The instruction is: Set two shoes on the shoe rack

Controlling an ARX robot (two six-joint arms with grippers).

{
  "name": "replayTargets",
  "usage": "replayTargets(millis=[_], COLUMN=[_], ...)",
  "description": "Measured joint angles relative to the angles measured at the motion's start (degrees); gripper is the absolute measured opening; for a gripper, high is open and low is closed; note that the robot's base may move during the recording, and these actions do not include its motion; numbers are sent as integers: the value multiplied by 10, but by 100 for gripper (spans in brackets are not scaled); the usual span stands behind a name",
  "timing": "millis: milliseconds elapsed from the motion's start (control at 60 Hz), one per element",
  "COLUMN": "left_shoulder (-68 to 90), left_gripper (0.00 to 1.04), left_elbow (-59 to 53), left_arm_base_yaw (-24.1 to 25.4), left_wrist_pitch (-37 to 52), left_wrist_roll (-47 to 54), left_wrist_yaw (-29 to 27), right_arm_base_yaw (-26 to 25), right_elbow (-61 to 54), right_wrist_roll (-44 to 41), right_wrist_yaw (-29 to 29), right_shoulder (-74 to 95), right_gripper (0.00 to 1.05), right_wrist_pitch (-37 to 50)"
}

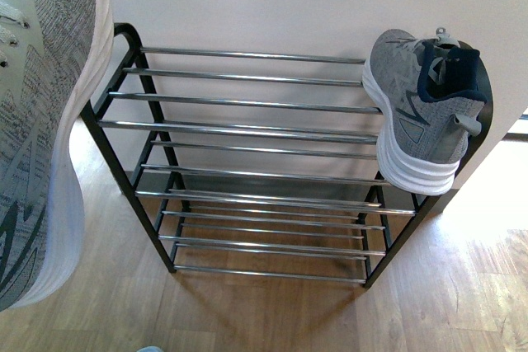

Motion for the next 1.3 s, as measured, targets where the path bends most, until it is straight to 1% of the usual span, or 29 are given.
replayTargets(millis=[50,100,150,217,333,600,917,1034,1300], left_shoulder=[0,0,0,0,0,0,0,0,0], left_gripper=[2,2,2,2,2,2,2,2,2], left_elbow=[0,0,0,0,0,0,0,0,0], left_arm_base_yaw=[0,0,0,0,0,0,0,0,0], left_wrist_pitch=[0,0,0,0,0,0,0,0,0], left_wrist_roll=[0,0,0,0,0,0,0,0,0], left_wrist_yaw=[0,0,0,0,0,0,0,0,0], right_arm_base_yaw=[-3,-8,-32,-44,-45,-45,-45,-45,-45], right_elbow=[-20,-40,-64,-91,-129,-172,-198,-212,-212], right_wrist_roll=[-6,-6,-6,-7,-7,-7,-7,-7,-7], right_wrist_yaw=[-4,-7,-37,-38,-42,-42,-42,-40,-42], right_shoulder=[-16,-32,-54,-81,-130,-211,-300,-313,-384], right_gripper=[1,2,2,2,2,2,2,2,2], right_wrist_pitch=[5,8,9,9,1,-39,-101,-89,-156])
